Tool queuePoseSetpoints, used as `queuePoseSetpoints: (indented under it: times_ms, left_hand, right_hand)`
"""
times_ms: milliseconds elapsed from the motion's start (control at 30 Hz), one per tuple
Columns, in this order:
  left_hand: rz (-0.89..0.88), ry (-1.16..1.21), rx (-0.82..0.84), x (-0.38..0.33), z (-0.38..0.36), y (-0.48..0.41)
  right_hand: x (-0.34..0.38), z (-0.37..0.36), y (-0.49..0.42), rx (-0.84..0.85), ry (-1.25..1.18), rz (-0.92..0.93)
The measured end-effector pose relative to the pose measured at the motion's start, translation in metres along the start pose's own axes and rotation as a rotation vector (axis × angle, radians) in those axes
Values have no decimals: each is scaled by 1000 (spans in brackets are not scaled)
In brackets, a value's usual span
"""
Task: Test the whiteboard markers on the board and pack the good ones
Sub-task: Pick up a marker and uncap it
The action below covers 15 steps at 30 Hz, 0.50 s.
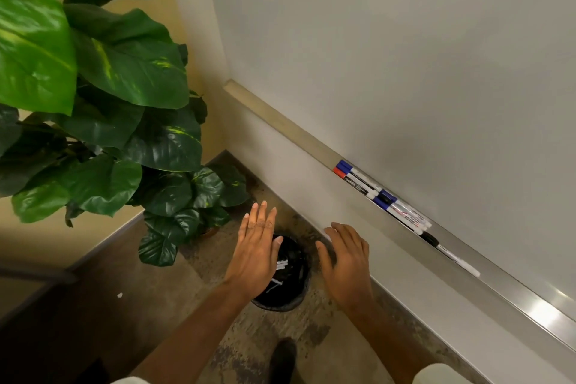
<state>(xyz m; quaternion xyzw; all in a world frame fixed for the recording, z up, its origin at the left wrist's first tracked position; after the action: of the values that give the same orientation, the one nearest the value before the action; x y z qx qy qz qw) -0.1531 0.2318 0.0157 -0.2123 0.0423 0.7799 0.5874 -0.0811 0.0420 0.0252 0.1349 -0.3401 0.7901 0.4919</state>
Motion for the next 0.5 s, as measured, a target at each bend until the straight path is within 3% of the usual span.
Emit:
queuePoseSetpoints:
  times_ms: [500]
  left_hand:
    - [-297,36,-6,-184,6,-22]
  right_hand:
    - [-55,149,-3,-180,189,-87]
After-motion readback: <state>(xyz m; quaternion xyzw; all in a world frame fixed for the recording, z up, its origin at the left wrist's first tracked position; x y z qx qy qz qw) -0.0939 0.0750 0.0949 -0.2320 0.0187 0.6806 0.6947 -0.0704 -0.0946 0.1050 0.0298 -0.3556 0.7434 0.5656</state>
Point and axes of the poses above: each hand's wrist, its own y-axis away from the middle knuckle, its own z-axis out of the back of the hand, x = y × z, the point moved 6 cm from there along -y, towards the middle knuckle, and after that the axes turned 10 degrees about -x, right-handed, at the moved point
